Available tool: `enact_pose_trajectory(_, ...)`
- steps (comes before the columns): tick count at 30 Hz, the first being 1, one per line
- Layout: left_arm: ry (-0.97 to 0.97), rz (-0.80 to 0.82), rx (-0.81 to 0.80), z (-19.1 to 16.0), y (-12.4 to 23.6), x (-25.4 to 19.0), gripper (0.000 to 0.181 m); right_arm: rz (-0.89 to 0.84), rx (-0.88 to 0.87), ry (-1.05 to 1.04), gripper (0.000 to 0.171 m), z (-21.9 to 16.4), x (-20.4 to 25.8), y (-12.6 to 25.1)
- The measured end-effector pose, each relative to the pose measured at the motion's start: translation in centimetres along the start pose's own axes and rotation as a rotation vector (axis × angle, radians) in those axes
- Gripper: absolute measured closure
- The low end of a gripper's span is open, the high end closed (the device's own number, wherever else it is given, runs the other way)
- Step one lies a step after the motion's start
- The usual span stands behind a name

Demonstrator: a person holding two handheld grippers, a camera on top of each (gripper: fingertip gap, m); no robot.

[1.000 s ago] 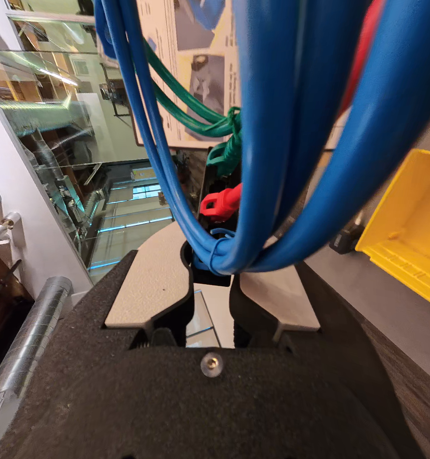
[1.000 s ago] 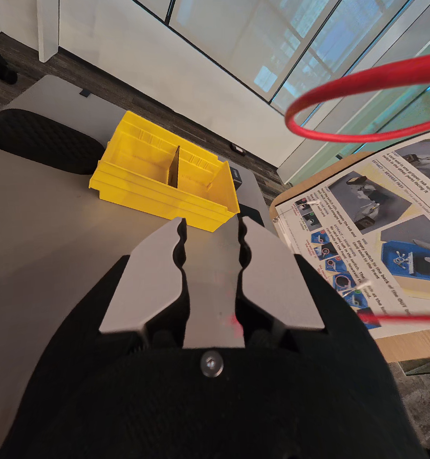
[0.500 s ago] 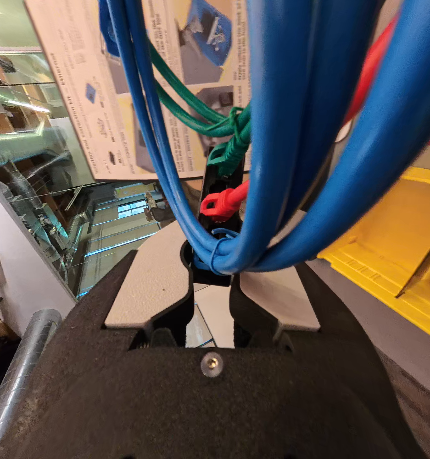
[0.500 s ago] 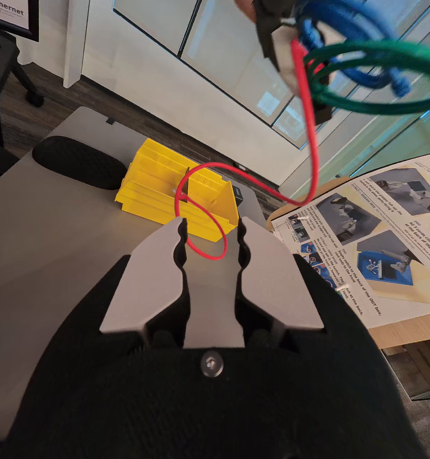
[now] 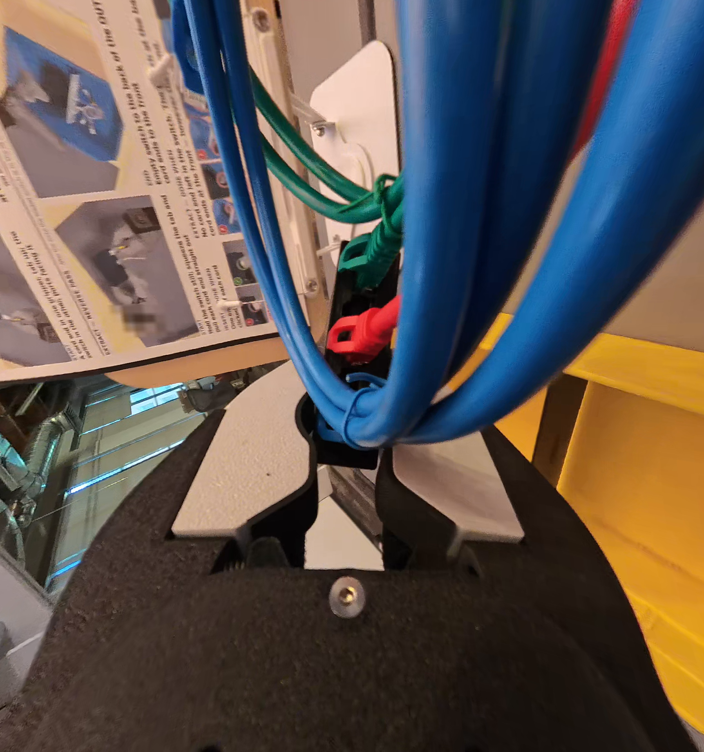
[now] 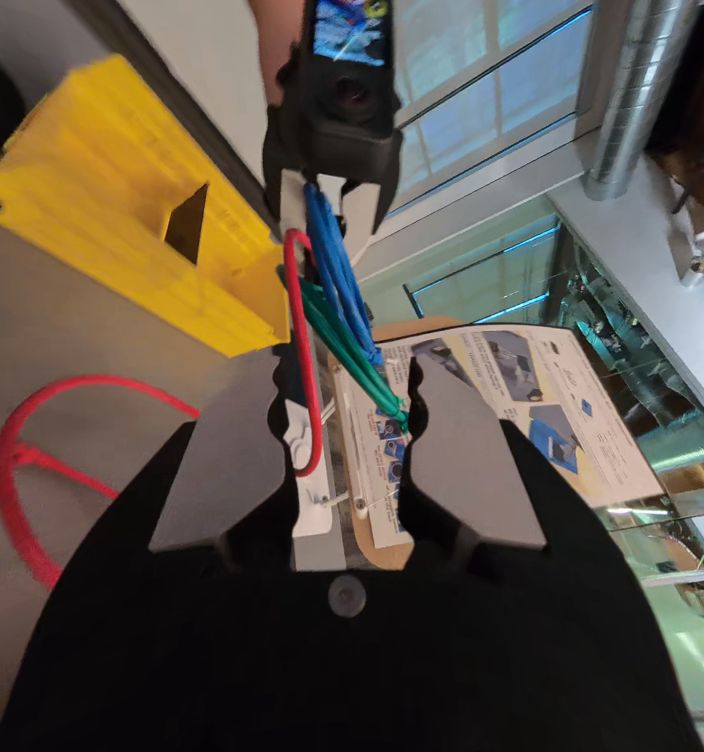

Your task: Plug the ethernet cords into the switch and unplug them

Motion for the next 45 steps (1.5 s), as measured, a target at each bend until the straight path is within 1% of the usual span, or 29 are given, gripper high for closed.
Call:
enact_pose_trajectory(3,-0.033,-0.014,0.038,-0.5,-1.0,-1.4,0.152,0.091,0.035,0.031,0.105,-0.2,2.6,-2.0)
enact_pose_trajectory(4,-0.029,-0.027,0.041,-0.5,-1.2,-1.8,0.152,0.094,0.037,0.040,0.103,-0.1,3.1,-2.7)
enact_pose_trajectory(7,-0.010,-0.053,0.019,0.1,-1.6,-2.7,0.152,0.111,0.116,0.118,0.104,-1.0,4.8,-4.6)
enact_pose_trajectory(9,-0.009,-0.067,-0.009,0.8,-1.6,-3.1,0.152,0.084,0.230,0.202,0.114,-2.7,5.1,-5.4)
enact_pose_trajectory(10,-0.015,-0.069,-0.022,1.2,-1.5,-3.3,0.151,0.070,0.264,0.242,0.126,-3.2,5.1,-5.6)
enact_pose_trajectory(11,-0.031,-0.070,-0.023,1.4,-1.5,-3.5,0.151,0.061,0.267,0.266,0.150,-3.4,5.1,-5.6)
enact_pose_trajectory(13,-0.058,-0.059,-0.032,1.6,-1.6,-3.7,0.151,0.072,0.237,0.267,0.154,-3.1,5.4,-5.5)
enact_pose_trajectory(15,-0.038,-0.014,-0.067,1.9,-1.7,-3.3,0.149,0.059,0.252,0.281,0.155,-3.1,5.0,-5.3)
enact_pose_trajectory(17,-0.018,0.043,-0.100,2.1,-1.7,-2.7,0.142,0.047,0.265,0.292,0.156,-2.9,4.6,-5.1)
enact_pose_trajectory(19,0.008,0.090,-0.132,2.3,-1.5,-2.2,0.126,0.037,0.266,0.264,0.158,-2.7,4.2,-4.9)
enact_pose_trajectory(21,0.044,0.128,-0.148,2.1,-1.3,-1.8,0.116,0.022,0.270,0.280,0.160,-2.7,3.7,-4.5)
enact_pose_trajectory(23,0.104,0.170,-0.138,1.0,-1.0,-1.4,0.116,0.007,0.285,0.307,0.161,-2.7,3.2,-4.0)
enact_pose_trajectory(24,0.154,0.187,-0.161,0.7,-0.9,-1.3,0.116,0.000,0.292,0.312,0.160,-2.7,2.9,-3.7)
enact_pose_trajectory(26,0.285,0.158,-0.244,0.3,-0.6,-2.0,0.117,-0.013,0.297,0.317,0.161,-2.6,2.3,-3.2)
enact_pose_trajectory(28,0.408,0.122,-0.368,0.8,0.0,-2.7,0.108,-0.031,0.292,0.326,0.160,-2.3,1.6,-2.7)
enact_pose_trajectory(30,0.519,0.048,-0.552,2.6,0.9,-3.6,0.101,-0.040,0.270,0.352,0.161,-1.8,1.2,-2.2)
enact_pose_trajectory(32,0.621,-0.022,-0.705,4.3,2.0,-3.9,0.097,-0.045,0.245,0.357,0.161,-1.1,0.9,-1.6)
enact_pose_trajectory(33,0.655,-0.038,-0.764,4.9,2.3,-3.7,0.094,-0.048,0.225,0.358,0.161,-0.7,0.8,-1.4)
enact_pose_trajectory(35,0.677,-0.021,-0.828,5.7,2.6,-3.3,0.084,-0.060,0.181,0.372,0.161,0.3,0.5,-0.8)
enact_pose_trajectory(38,0.645,-0.008,-0.889,6.6,2.8,-3.5,0.090,-0.071,0.116,0.387,0.161,1.7,0.2,-0.1)
enact_pose_trajectory(39,0.635,-0.006,-0.910,6.8,2.9,-3.7,0.095,-0.066,0.099,0.387,0.161,2.1,0.2,0.1)
enact_pose_trajectory(42,0.575,0.030,-0.998,7.3,4.0,-3.8,0.124,-0.040,0.048,0.394,0.161,3.2,0.6,0.7)
enact_pose_trajectory(45,0.495,0.009,-1.028,7.7,4.9,-4.9,0.134,-0.014,0.013,0.391,0.161,3.9,0.7,1.3)
Point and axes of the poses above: each gripper's, where its closed fingertips meet, y back along the fingers, z out of its top, x = y × z across the jaws, the point moved 1 cm from there along y, back along the fingers, and after that the axes turned 7 degrees about -x, right-handed, at the moved point
